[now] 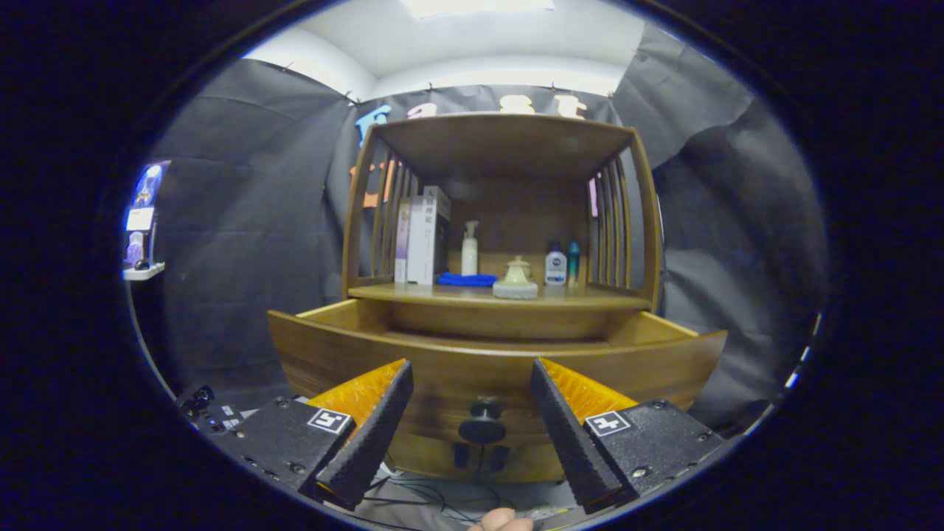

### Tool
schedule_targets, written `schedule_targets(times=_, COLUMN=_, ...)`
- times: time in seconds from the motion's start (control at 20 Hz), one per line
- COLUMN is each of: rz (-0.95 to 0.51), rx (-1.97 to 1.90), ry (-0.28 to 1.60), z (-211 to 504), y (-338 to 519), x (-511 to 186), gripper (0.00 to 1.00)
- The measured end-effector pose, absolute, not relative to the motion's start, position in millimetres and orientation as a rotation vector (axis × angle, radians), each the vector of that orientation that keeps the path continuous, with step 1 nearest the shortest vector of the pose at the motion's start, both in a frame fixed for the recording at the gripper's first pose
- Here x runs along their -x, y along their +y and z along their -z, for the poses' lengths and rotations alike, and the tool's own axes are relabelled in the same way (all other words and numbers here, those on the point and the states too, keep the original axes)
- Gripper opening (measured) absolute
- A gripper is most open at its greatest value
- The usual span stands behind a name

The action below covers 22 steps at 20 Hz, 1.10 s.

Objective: Pull open the drawer, take out the items inside it, and place them on the countertop above the cabinet.

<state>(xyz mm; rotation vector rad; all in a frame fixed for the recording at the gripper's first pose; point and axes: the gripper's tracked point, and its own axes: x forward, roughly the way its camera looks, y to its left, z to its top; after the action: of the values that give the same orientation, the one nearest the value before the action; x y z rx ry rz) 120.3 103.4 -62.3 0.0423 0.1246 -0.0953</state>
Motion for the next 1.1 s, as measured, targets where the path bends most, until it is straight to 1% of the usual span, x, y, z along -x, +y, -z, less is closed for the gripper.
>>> schedule_targets(times=0.55, rz=0.198, rx=-0.011, ry=0.22, z=95, y=86, x=-145, gripper=1.0)
schedule_targets(times=1.1, rz=0.214, rx=-0.007, ry=0.175, z=100, y=89, x=-147, gripper=1.0)
